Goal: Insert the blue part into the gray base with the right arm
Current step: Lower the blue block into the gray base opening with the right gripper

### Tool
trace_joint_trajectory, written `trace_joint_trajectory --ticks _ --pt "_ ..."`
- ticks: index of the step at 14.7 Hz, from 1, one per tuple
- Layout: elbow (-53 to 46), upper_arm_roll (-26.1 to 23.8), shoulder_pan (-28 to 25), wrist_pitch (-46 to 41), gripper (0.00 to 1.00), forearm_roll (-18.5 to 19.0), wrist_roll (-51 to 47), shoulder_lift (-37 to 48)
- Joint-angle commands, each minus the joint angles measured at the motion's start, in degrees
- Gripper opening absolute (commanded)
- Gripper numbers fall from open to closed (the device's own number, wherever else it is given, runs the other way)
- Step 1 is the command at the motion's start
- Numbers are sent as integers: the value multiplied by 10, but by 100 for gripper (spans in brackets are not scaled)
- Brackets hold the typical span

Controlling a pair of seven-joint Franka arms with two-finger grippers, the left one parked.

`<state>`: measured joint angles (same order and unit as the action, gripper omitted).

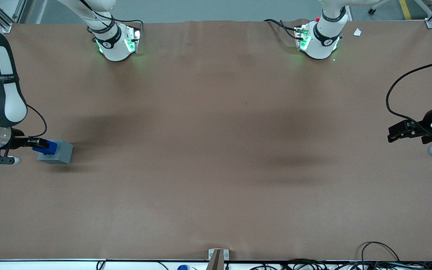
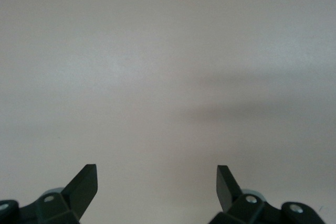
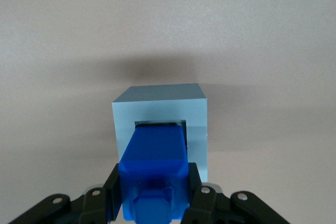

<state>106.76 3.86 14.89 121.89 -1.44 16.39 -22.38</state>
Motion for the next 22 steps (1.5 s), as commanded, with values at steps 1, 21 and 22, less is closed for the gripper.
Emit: trace_joint_trajectory --ticks 1,21,22 --pt "-6 -8 17 5 5 -5 8 -13" --pt "-25 -8 10 3 31 -7 6 -33" --pt "-25 -8 10 3 47 -6 4 -33"
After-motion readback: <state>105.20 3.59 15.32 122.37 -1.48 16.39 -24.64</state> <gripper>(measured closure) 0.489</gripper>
